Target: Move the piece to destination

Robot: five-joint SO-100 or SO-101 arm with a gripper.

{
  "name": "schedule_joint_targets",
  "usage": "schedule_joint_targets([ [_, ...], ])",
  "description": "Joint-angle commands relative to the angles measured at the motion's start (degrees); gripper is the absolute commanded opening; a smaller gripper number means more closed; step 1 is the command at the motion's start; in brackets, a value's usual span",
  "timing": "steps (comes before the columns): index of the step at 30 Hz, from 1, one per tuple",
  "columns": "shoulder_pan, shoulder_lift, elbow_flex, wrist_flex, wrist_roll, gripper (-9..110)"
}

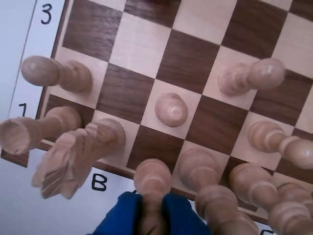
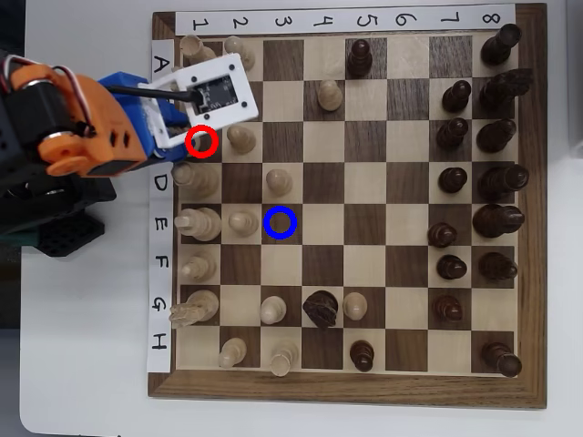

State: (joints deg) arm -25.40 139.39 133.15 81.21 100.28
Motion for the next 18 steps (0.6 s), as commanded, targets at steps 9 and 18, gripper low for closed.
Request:
schedule_joint_targets([
  [9, -2.11, 6.50, -22.50, 8.96, 32.17, 0],
  [18, -4.75, 4.83, -31.82, 12.48, 31.64, 0],
])
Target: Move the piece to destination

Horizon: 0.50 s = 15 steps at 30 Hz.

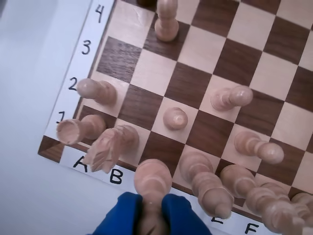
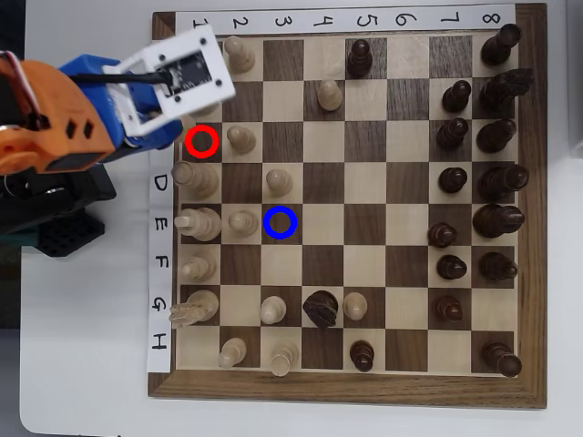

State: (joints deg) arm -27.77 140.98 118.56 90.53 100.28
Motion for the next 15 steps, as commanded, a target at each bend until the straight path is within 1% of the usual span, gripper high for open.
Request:
schedule_joint_targets([
  [1, -2.81, 2.90, -18.37, 3.60, 31.73, 0],
  [7, -4.39, 1.76, -23.12, 4.83, 32.26, 0],
  [15, -3.69, -0.79, -28.39, 5.27, 31.11, 0],
])
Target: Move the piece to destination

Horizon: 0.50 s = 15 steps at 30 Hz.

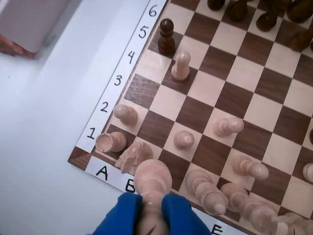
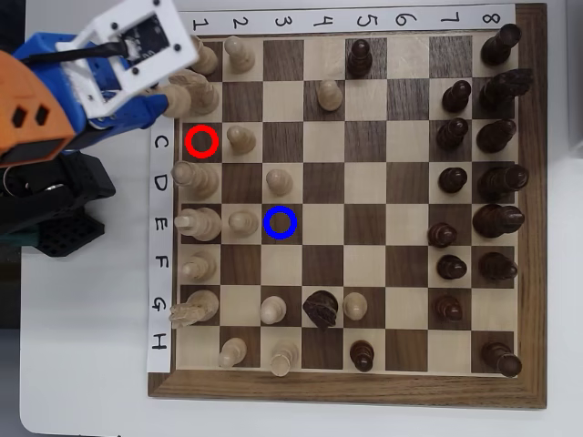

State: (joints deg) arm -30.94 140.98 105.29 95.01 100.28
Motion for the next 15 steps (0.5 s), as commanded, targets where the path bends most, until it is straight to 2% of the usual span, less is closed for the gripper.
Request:
schedule_joint_targets([
  [1, -0.53, -1.05, -15.64, 0.79, 31.03, 0],
  [15, -0.09, -4.22, -18.19, 1.05, 30.23, 0],
])
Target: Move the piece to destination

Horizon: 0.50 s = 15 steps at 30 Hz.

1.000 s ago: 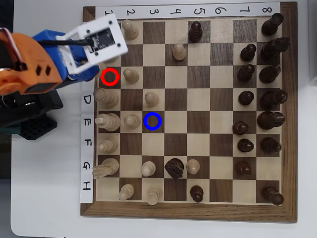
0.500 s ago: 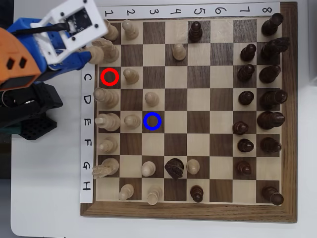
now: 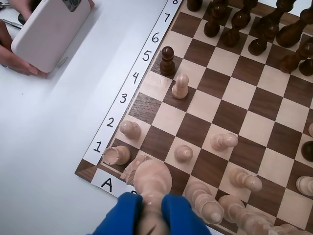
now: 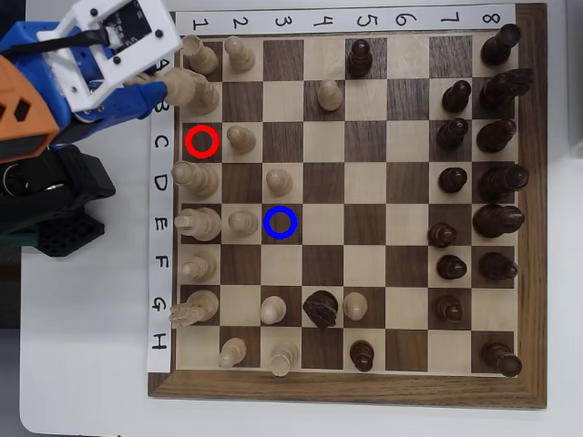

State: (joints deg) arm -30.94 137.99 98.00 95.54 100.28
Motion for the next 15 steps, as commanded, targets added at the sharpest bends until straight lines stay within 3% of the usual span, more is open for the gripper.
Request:
schedule_joint_targets([
  [1, -0.26, -1.41, -10.90, 0.53, 30.23, 0],
  [15, -0.97, -7.47, -16.52, -1.14, 29.27, 0],
])
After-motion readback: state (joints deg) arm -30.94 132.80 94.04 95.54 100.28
